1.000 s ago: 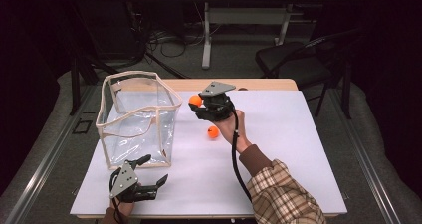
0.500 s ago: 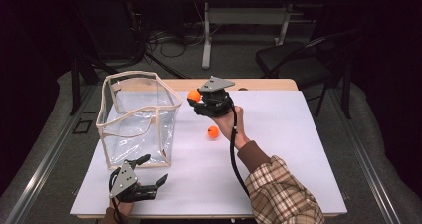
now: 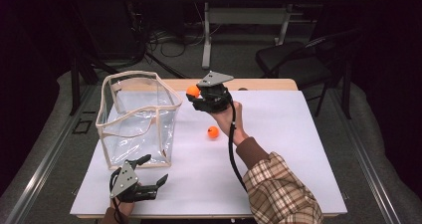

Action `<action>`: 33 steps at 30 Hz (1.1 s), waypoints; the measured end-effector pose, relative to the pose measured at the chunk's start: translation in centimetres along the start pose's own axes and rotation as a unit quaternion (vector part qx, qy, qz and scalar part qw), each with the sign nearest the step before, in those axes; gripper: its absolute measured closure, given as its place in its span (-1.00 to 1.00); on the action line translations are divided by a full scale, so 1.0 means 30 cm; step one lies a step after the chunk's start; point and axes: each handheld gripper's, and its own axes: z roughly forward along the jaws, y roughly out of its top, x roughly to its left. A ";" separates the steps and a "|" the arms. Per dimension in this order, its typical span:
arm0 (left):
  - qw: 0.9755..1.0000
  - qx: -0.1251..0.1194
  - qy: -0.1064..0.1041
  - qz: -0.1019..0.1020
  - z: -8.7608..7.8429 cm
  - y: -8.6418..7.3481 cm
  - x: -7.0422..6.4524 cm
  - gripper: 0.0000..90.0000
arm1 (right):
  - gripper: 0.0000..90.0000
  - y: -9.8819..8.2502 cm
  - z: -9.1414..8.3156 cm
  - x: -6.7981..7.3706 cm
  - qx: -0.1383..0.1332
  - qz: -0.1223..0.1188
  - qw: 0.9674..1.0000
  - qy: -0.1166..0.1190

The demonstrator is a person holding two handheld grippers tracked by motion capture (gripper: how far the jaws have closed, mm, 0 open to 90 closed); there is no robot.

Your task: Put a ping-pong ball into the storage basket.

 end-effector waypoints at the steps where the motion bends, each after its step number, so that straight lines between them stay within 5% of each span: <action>1: 1.000 0.000 0.000 0.000 0.000 0.000 0.000 -0.65 | 0.12 0.001 0.001 -0.002 -0.001 0.000 1.000 0.000; 33: 1.000 0.000 0.000 0.000 0.000 0.000 0.000 -0.65 | 0.12 0.068 0.037 0.018 -0.010 -0.003 1.000 0.007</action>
